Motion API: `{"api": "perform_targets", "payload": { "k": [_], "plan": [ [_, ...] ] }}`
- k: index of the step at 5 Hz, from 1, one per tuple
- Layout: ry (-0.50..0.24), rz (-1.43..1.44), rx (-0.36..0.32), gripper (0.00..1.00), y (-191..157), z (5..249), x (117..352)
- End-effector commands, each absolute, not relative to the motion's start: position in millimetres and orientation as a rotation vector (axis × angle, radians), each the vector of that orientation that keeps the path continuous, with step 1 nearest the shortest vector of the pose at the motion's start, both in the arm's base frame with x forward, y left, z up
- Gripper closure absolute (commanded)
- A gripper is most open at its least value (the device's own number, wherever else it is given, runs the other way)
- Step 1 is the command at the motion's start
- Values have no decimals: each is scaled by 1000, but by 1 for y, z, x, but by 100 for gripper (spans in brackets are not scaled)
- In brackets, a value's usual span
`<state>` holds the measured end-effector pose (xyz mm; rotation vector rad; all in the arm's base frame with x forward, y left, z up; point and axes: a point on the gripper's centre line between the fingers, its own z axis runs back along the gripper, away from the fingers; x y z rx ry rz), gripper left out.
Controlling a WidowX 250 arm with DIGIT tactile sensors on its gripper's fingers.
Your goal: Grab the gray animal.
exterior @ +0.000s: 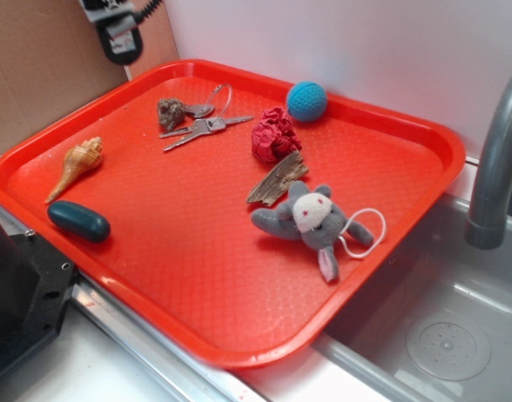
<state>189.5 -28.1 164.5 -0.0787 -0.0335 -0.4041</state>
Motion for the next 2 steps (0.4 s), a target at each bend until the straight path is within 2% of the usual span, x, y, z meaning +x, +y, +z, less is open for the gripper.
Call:
{"api": "perform_targets", "payload": {
  "k": [1, 2],
  "plan": [
    [-40, -873, -29, 0, -90, 125, 213],
    [-106, -1124, -19, 0, -112, 107, 196]
  ]
}}
